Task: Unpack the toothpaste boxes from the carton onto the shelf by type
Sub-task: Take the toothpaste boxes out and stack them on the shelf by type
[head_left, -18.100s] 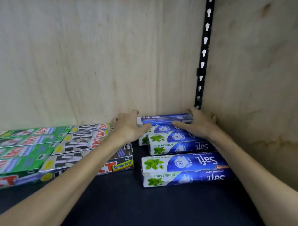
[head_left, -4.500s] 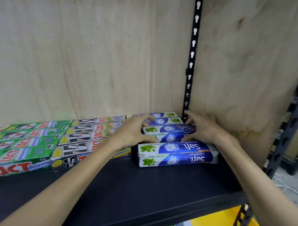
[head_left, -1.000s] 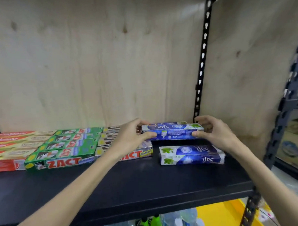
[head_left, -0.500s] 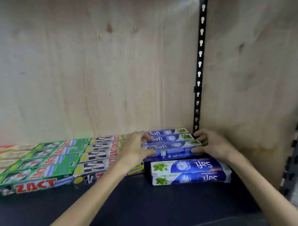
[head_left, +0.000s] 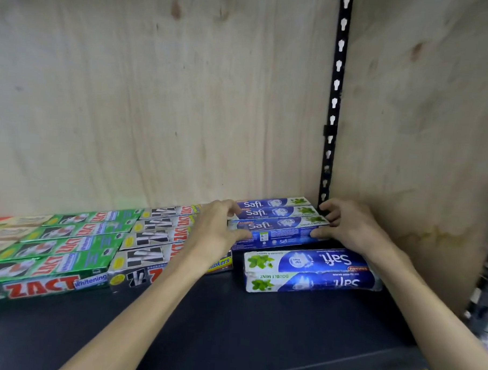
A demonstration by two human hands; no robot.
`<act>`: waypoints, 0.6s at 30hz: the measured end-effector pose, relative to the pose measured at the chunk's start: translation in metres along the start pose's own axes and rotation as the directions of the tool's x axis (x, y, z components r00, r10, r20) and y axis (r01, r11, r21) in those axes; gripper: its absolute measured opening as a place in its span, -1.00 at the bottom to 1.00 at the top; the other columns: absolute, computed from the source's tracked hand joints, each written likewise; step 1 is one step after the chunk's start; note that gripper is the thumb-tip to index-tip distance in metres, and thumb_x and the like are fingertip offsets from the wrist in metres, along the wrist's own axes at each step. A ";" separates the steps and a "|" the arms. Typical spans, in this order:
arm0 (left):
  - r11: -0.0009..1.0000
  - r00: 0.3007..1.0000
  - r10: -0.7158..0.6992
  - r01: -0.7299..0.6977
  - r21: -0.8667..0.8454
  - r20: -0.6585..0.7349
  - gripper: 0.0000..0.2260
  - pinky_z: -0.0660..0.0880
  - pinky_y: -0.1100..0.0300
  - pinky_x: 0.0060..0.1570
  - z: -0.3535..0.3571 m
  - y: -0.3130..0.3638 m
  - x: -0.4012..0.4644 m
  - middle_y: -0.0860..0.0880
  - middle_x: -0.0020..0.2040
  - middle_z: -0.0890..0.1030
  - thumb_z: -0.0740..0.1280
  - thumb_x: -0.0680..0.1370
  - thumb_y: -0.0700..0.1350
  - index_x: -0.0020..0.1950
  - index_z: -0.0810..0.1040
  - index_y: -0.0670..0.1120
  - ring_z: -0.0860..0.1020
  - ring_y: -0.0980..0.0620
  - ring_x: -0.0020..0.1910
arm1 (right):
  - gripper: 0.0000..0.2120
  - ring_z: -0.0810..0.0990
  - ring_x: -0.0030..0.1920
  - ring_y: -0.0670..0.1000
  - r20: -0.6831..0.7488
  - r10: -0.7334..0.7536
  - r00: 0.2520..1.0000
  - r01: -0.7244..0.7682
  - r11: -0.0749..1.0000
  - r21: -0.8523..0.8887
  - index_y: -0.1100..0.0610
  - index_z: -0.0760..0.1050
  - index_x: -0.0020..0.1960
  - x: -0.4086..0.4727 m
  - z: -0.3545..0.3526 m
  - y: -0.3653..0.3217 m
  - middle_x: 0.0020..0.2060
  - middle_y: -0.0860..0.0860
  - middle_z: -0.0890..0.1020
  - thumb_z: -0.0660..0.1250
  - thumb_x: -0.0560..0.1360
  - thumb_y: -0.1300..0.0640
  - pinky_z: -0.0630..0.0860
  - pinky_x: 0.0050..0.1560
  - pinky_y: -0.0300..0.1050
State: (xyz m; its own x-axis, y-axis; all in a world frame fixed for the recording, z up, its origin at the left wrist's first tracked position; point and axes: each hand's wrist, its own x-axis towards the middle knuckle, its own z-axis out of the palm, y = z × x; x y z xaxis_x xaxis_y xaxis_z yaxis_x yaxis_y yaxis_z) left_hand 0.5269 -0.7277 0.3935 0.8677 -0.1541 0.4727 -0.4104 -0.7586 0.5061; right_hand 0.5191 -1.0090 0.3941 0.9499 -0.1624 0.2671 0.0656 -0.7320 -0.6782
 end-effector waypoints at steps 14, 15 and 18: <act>0.882 0.880 0.467 -0.459 0.108 -0.081 -0.78 0.30 0.07 0.30 -0.014 0.019 -0.052 0.24 -0.05 0.56 0.26 0.62 0.13 0.05 0.66 0.09 0.46 0.16 0.13 | -0.74 0.62 -0.18 -0.27 -0.278 -0.122 0.953 0.132 0.991 0.017 -0.03 0.68 -0.14 -0.089 -0.008 0.001 -0.27 -0.21 0.69 0.43 0.47 -0.22 0.49 -0.11 -0.27; 0.864 0.868 0.494 -0.483 0.141 -0.050 -0.76 0.23 0.08 0.34 -0.012 0.023 -0.059 0.25 -0.04 0.54 0.25 0.61 0.17 0.07 0.65 0.11 0.42 0.18 0.17 | -0.74 0.63 -0.12 -0.25 -0.266 -0.124 0.956 0.137 0.990 0.029 -0.04 0.67 -0.12 -0.098 -0.007 0.003 -0.22 -0.21 0.70 0.41 0.49 -0.22 0.51 -0.03 -0.21; 0.829 0.853 0.520 -0.518 0.211 0.049 -0.56 0.11 0.11 0.41 -0.009 0.030 -0.075 0.17 0.06 0.59 0.22 0.52 0.38 0.18 0.62 0.13 0.39 0.14 0.25 | -0.76 0.63 0.01 -0.20 -0.222 -0.189 0.957 0.191 0.981 -0.010 -0.04 0.66 0.01 -0.119 -0.007 0.003 -0.09 -0.22 0.70 0.39 0.52 -0.19 0.54 0.13 -0.10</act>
State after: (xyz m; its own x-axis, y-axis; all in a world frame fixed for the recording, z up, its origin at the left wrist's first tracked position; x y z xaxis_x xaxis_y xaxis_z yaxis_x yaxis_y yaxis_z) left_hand 0.4470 -0.7329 0.3799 0.5400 -0.5570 0.6309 -0.7302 -0.6828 0.0222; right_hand 0.4044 -0.9962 0.3652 0.8284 -0.1640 0.5356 0.2432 -0.7561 -0.6077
